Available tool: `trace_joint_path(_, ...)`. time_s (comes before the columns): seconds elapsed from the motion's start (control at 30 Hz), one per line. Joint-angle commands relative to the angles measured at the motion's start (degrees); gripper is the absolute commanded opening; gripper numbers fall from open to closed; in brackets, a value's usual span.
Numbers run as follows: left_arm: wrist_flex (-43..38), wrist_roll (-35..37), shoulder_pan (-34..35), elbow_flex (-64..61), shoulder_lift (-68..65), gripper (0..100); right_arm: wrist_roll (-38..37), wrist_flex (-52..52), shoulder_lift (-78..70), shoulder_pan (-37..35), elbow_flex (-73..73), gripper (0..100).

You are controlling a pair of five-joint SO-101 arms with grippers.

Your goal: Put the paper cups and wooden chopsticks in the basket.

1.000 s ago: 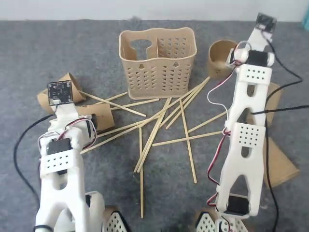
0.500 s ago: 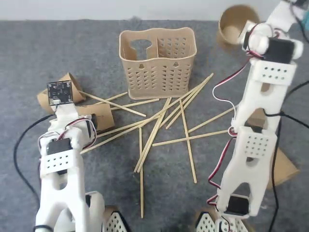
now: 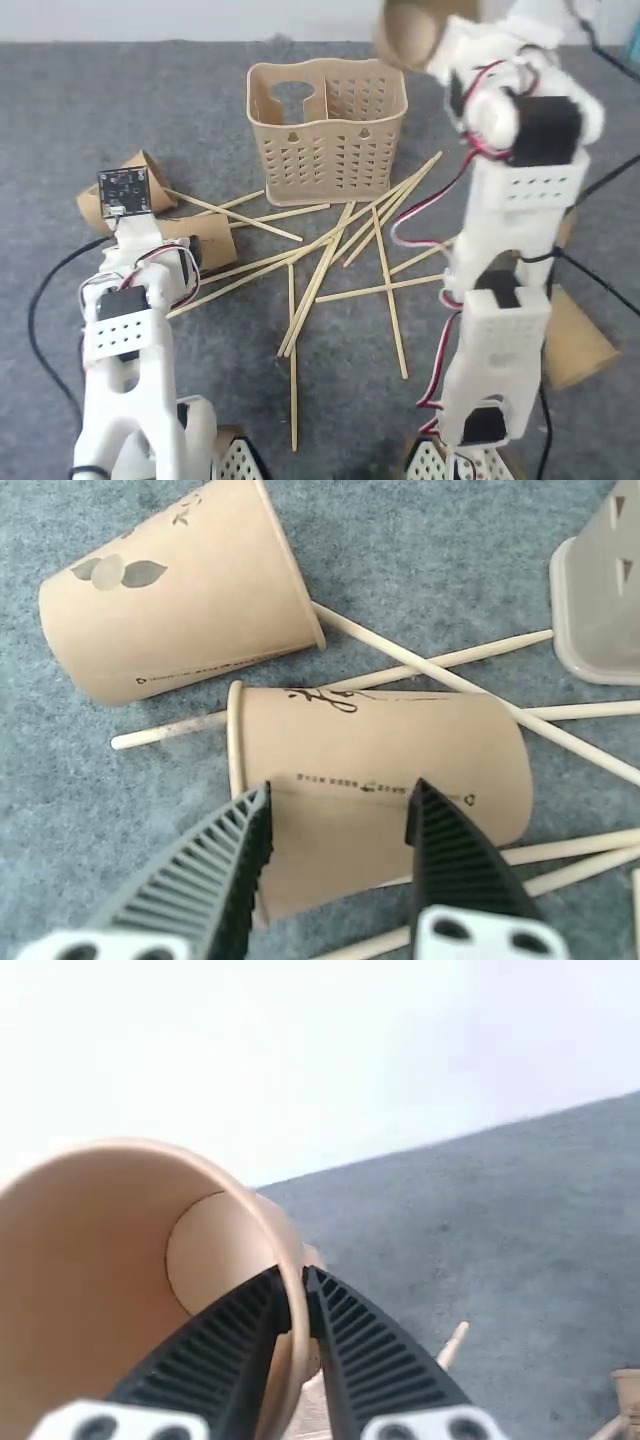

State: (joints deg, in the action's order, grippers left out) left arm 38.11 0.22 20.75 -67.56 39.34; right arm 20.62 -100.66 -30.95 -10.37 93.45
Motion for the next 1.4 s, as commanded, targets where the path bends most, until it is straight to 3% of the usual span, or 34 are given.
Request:
trace_joint_path(0.0, 0.2, 0.2, -0.4, -0.7, -1.8, 22, -2.5, -2.4, 4.7, -1.4, 0.2, 0.6)
trace_joint_path(0.33, 0.2, 0.2, -0.4, -0.7, -1.8, 22, -7.2, -1.4, 13.6, -2.5, -17.8, 0.6)
trace_joint_path(0.8, 0.2, 0.2, -0.3, -0.7, -1.8, 22, -8.4, 16.6, 14.4, -4.0, -37.2, 0.6)
trace_joint_path(1.13, 0.2, 0.2, -0.3, -0.7, -1.8, 22, -14.2, 16.7, 14.5, -4.4, -39.6, 0.7)
trace_joint_path(1.37, 0.2, 0.2, -0.3, -0.8, -1.8, 22, -15.6, 14.0, 14.5, -4.4, -39.6, 22.6)
